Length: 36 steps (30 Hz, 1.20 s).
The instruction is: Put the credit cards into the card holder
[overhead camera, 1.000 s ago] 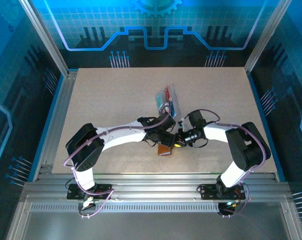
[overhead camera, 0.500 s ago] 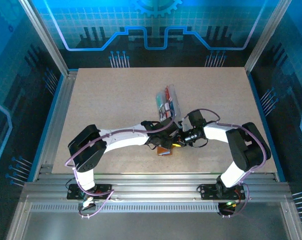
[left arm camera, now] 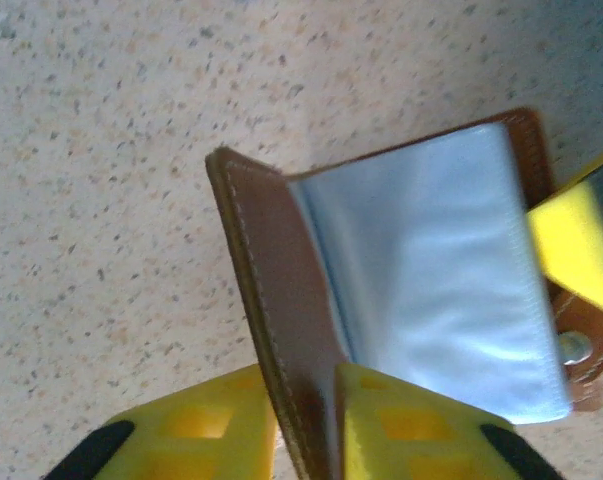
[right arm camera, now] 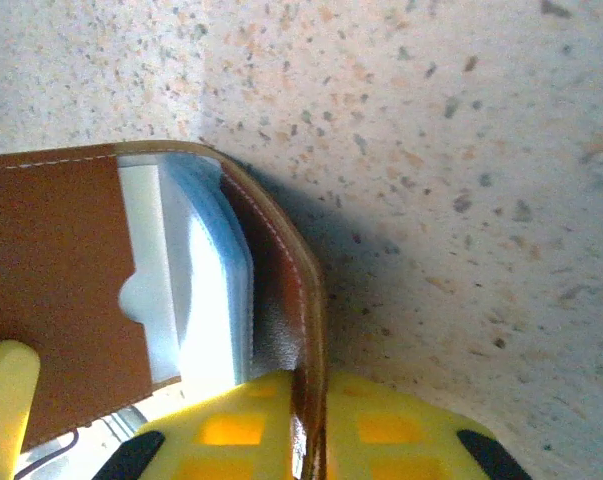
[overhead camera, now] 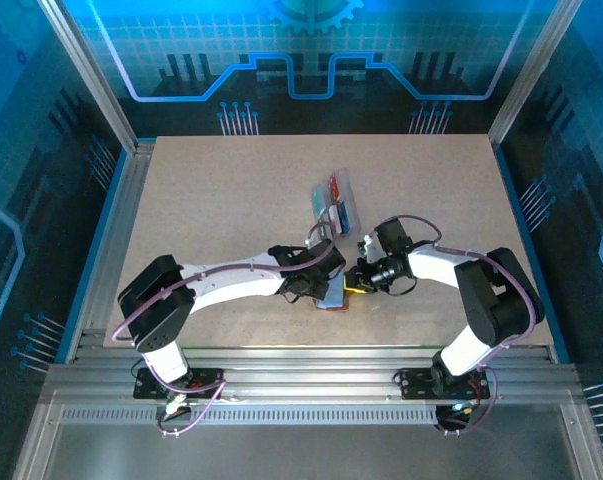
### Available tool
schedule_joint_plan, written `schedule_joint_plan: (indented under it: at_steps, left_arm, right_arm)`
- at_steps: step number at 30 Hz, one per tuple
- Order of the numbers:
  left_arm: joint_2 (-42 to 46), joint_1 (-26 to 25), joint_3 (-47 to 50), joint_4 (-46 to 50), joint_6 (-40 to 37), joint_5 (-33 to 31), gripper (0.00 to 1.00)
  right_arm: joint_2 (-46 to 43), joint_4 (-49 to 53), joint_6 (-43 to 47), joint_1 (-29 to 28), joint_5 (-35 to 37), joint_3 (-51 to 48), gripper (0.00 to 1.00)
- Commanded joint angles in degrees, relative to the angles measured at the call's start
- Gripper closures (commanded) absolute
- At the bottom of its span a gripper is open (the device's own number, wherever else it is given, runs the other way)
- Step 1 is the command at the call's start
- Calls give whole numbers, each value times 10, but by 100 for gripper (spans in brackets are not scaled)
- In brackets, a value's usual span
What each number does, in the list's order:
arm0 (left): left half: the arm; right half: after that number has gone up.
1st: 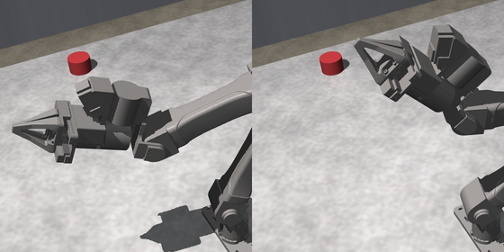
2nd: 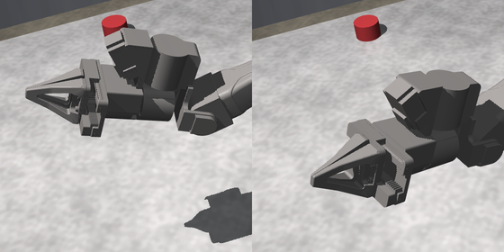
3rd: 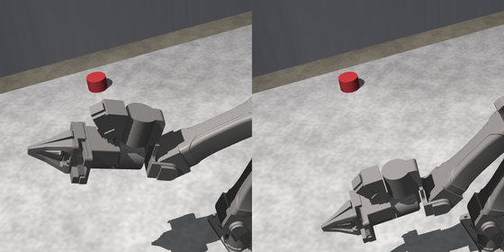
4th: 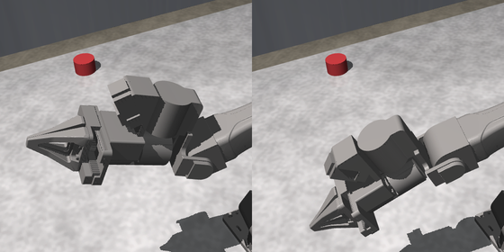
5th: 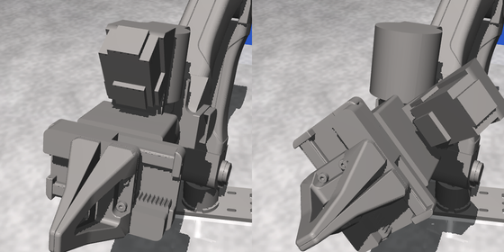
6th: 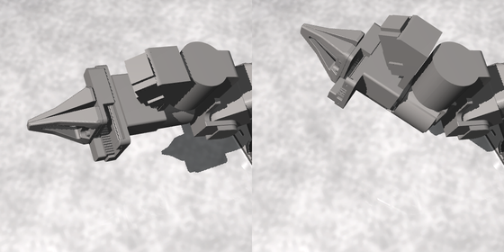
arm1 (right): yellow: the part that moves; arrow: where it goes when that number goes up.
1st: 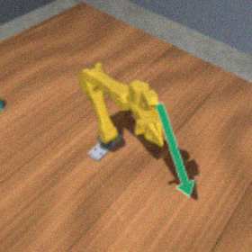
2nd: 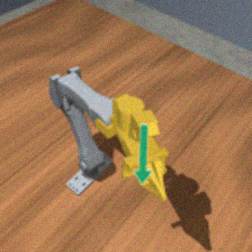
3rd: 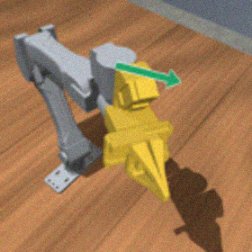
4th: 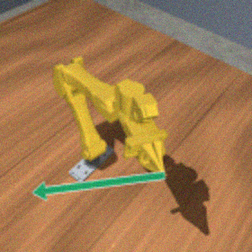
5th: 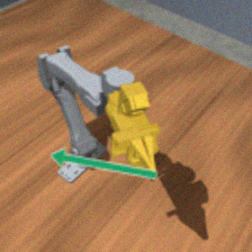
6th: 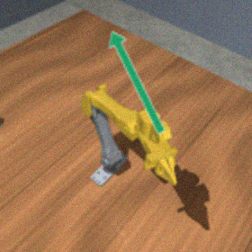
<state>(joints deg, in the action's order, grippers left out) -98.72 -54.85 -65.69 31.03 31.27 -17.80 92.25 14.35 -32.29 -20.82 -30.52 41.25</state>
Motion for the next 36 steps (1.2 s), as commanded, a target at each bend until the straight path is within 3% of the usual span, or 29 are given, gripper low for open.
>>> schedule_joint_plan:
  at_steps: [1, 10, 13, 16, 19, 24, 31, 36]
  left_arm:
    - [23, 7, 27, 15, 13, -12, 83]
    - [39, 25, 79, -19, 33, 24, 100]
    - [48, 26, 93, -35, 42, 34, 100]
    - [55, 26, 98, -42, 46, 40, 100]
    - [60, 26, 98, -47, 48, 46, 100]
    - [67, 25, 101, -52, 51, 51, 100]
    - [73, 26, 106, -57, 57, 58, 100]
    - [77, 26, 109, -60, 60, 57, 100]
  right_arm:
    - [-15, 39, 20, -12, 46, 9, 80]
    - [-57, 122, 36, -62, 236, 39, 55]
    - [-93, 158, 33, -102, 308, 60, 54]
    - [-126, 192, 30, -151, 363, 88, 59]
    - [-141, 195, 33, -170, 344, 122, 68]
    - [-128, 148, 32, -172, 231, 140, 78]
    - [-56, 92, 17, -172, 162, 148, 80]
    - [-18, 81, 18, -172, 197, 137, 74]
